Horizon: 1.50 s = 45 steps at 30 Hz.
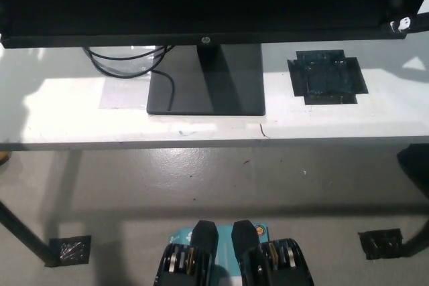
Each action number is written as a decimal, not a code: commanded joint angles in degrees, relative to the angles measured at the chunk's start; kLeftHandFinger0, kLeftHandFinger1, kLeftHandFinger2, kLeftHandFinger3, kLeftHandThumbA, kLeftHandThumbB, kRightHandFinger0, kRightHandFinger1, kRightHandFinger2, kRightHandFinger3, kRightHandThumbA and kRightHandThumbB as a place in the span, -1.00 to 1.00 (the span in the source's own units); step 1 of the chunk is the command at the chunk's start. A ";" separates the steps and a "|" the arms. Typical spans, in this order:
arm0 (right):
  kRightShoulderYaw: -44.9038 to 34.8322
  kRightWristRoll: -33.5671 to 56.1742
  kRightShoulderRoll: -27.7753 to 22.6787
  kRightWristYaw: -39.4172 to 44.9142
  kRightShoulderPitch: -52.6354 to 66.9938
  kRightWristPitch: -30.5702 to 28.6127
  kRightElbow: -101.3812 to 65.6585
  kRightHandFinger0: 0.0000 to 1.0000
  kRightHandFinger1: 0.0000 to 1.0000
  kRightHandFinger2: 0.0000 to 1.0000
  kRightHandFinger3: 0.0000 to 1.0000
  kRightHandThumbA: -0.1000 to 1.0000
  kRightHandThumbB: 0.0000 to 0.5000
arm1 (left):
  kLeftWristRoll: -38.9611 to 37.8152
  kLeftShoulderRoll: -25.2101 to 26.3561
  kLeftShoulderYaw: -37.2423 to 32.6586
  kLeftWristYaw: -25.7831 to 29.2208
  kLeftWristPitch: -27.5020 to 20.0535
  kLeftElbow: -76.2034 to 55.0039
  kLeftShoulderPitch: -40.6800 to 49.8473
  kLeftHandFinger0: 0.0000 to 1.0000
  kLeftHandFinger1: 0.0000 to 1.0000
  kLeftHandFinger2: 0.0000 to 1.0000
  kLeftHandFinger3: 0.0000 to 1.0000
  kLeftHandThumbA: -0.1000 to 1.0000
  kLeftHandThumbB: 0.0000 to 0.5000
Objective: The monitor is placed at the center of the table and the robot uses both its hand to grab the left and right sides of the monitor to tilt the angle of the monitor downwards
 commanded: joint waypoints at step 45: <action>-17.44 6.62 -9.88 -29.38 36.39 -6.84 -61.44 1.00 1.00 1.00 1.00 0.69 0.82 | -34.38 8.99 45.45 1.53 10.04 -56.76 47.20 1.00 1.00 1.00 1.00 0.88 0.53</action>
